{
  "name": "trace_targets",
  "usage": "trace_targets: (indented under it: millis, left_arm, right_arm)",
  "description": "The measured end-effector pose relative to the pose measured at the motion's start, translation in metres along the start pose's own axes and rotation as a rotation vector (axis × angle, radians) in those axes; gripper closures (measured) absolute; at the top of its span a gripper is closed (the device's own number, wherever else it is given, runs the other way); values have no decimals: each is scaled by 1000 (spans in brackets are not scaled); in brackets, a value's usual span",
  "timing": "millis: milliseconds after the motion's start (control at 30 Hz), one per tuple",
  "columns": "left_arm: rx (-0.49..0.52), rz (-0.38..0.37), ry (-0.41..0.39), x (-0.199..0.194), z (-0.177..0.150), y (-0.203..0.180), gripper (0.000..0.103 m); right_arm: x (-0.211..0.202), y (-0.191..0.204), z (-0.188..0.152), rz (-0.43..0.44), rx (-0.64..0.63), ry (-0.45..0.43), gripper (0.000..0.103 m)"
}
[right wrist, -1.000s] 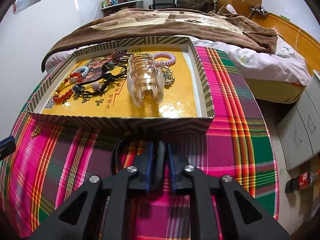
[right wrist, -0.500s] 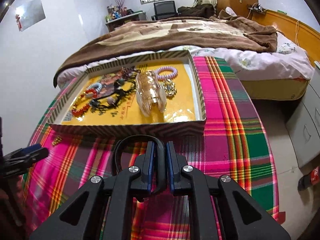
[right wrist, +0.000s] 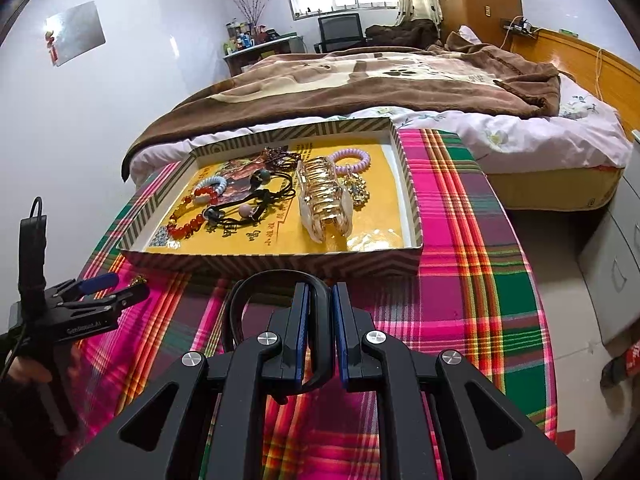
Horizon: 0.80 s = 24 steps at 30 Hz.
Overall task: Organize jewelry
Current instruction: 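Grasp the small gold chain with the left tool while the right tool holds the band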
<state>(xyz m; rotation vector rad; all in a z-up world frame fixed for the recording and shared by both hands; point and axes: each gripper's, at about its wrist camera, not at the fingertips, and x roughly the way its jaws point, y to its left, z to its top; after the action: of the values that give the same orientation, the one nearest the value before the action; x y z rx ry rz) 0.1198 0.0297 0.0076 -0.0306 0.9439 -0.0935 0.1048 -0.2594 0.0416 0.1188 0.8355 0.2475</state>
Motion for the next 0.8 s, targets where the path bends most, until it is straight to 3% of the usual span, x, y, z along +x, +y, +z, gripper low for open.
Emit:
trace_targets:
  millis: [33, 100, 200, 333, 400, 800]
  left_arm:
    - [17, 16, 0, 1, 0, -2, 24]
    - [43, 52, -10, 2, 0, -6, 37]
    - [32, 41, -12, -1, 1, -3, 56]
    - [36, 47, -18, -2, 1, -1, 71]
    - [29, 46, -21, -3, 1, 1, 93]
    - [-12, -19, -29, -14, 0, 8, 95]
  right_arm:
    - [0, 0, 0, 1, 1, 0, 91]
    - [0, 0, 0, 0, 1, -1, 91]
    - [-1, 1, 0, 3, -3, -4, 91]
    - [-1, 2, 0, 3, -4, -5, 91]
    - [-1, 3, -1, 3, -5, -3, 91]
    - [-5, 3, 0, 3, -7, -16, 91]
